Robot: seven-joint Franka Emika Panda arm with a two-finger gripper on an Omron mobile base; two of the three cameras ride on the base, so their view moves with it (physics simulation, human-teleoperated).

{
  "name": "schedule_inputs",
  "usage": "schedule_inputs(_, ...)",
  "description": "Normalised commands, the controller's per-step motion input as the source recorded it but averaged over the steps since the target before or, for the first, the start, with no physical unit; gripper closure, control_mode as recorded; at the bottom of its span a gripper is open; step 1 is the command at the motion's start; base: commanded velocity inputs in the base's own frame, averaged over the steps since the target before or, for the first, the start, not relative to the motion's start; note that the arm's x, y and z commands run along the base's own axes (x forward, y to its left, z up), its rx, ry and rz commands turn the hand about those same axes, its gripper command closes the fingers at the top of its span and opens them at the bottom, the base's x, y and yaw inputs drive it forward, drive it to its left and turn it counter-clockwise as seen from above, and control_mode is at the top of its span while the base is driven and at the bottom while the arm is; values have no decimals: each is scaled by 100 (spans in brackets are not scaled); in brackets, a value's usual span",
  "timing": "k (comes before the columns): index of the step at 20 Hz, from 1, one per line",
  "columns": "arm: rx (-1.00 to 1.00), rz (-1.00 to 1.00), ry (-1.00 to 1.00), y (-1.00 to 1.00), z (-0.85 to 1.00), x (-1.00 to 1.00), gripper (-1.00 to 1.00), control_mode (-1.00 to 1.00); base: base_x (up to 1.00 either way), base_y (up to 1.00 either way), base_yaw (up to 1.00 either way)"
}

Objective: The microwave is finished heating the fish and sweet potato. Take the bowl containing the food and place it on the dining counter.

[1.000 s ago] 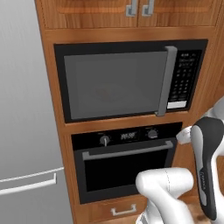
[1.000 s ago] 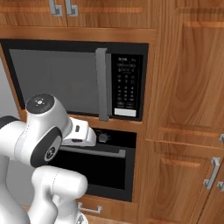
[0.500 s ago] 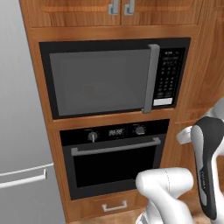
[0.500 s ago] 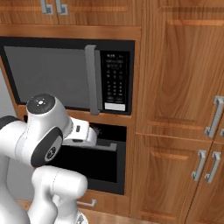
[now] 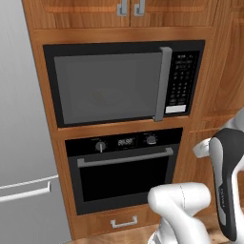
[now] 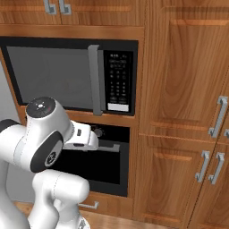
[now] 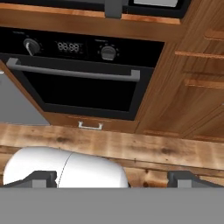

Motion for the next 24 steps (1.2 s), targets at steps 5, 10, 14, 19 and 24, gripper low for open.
schedule_inputs(5, 0, 0, -15, 0, 1, 25, -100, -100, 0, 0, 0)
schedule_inputs(10, 0, 0, -43, 7, 2, 34, -100, -100, 0, 0, 0)
schedule_inputs(14, 1, 0, -52, 14, 6, 38, -100, -100, 0, 0, 0)
schedule_inputs(19, 0, 0, -54, 30, 12, 27, -100, -100, 0, 0, 0)
schedule_inputs(24, 0, 0, -39, 32, 0, 30, -100, -100, 0, 0, 0)
